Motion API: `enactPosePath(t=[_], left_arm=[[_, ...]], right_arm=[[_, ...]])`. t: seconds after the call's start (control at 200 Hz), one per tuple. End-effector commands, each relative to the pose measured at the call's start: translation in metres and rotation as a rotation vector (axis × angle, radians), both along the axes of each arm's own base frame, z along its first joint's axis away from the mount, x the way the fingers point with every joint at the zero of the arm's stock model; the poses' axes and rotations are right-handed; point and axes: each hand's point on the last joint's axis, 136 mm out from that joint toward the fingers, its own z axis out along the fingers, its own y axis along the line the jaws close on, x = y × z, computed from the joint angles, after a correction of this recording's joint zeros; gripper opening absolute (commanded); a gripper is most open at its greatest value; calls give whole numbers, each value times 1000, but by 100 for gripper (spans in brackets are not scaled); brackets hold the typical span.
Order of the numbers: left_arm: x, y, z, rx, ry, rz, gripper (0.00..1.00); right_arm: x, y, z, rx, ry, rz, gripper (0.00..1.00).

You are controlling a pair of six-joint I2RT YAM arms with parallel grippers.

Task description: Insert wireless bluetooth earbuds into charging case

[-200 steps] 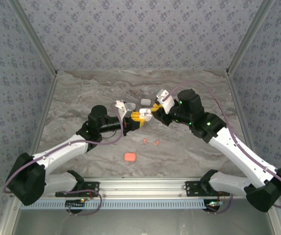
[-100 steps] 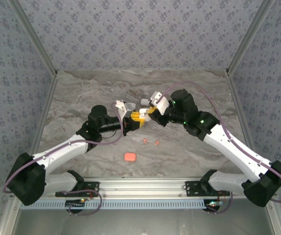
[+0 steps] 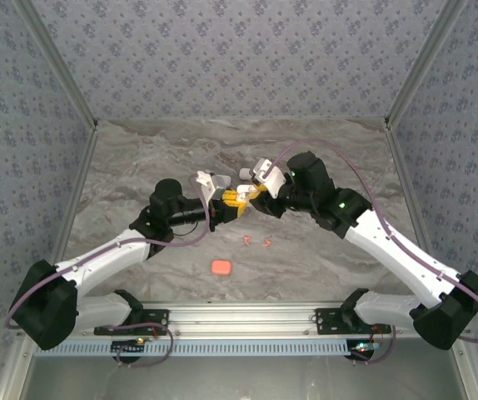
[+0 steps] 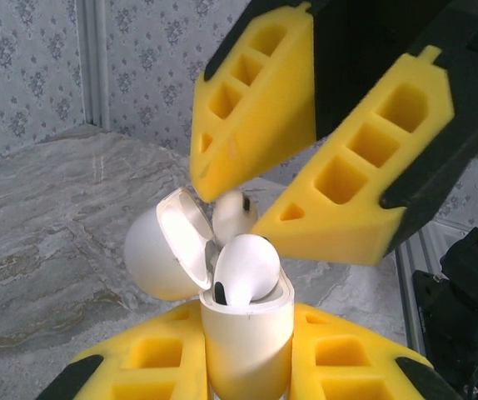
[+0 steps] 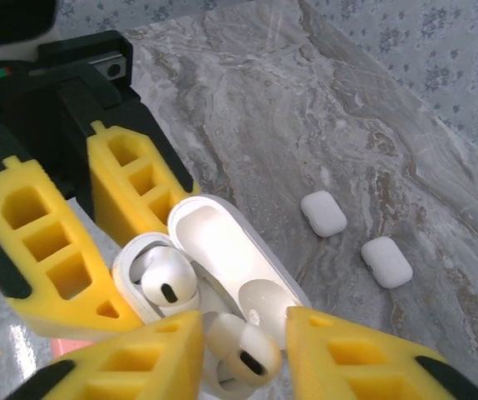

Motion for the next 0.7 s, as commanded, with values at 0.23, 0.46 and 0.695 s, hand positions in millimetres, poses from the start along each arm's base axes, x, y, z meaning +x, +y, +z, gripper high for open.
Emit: enactPosePath(t=[0.23,0.46,0.695], left_arm=[[-4,-2,30,-84,-71,-13,0],[-6,-1,36,-116,-83,-18,0],[-7,-2,37,-119,-83,-24,0]], right_arm=[[-4,-16,70,258,69,-6,64],[-2,-21,61,407,290,31,86],[-6,8,39,423,466,126,88]])
